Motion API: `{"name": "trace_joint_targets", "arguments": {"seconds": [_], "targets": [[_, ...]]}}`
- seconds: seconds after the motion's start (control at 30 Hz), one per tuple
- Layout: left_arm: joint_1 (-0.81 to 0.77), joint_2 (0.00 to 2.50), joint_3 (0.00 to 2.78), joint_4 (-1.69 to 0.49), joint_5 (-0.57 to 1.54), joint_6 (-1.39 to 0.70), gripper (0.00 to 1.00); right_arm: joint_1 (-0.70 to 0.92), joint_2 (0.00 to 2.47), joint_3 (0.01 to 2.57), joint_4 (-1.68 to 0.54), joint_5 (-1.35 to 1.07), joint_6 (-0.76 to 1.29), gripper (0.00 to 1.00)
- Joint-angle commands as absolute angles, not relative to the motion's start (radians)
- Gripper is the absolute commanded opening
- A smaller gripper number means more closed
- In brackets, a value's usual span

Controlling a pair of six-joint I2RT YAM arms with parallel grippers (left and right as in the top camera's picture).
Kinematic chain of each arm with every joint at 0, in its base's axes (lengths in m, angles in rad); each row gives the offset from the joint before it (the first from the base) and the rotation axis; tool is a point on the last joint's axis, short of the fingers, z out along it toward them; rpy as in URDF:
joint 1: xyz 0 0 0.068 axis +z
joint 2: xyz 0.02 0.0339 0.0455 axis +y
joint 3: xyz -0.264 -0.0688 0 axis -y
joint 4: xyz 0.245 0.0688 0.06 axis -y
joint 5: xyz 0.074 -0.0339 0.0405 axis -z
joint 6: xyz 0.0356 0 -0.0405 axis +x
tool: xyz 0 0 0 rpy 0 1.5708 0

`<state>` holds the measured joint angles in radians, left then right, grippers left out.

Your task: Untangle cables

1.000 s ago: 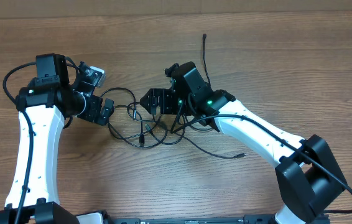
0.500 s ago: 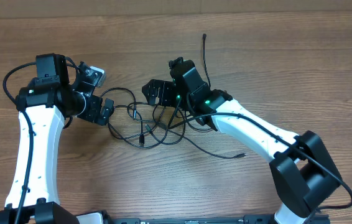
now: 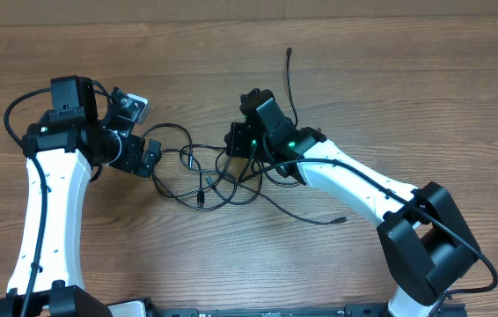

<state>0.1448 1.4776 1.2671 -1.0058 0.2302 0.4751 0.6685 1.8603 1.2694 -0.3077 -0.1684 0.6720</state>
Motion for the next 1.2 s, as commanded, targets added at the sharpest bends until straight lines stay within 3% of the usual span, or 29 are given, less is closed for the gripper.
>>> {"name": "trace_joint_targets", "arguments": {"seconds": [0.0, 0.3, 0.73, 1.17], "targets": [[0.150, 1.484, 1.278, -1.005, 0.228, 0.491, 1.00, 0.671, 1.859, 1.272, -0.329, -0.165, 0.630, 0.04], [0.150, 1.484, 1.278, -1.005, 0.228, 0.491, 1.00, 0.659, 1.695, 1.272, -0.414, -0.134, 0.593, 0.04], [0.150, 1.484, 1.278, -1.005, 0.228, 0.491, 1.00, 0.659, 1.230, 1.272, -0.616, 0.044, 0.567, 0.04], [0.150, 1.484, 1.278, -1.005, 0.228, 0.491, 1.00, 0.659, 0.863, 1.277, -0.475, 0.156, 0.545, 0.04]]}}
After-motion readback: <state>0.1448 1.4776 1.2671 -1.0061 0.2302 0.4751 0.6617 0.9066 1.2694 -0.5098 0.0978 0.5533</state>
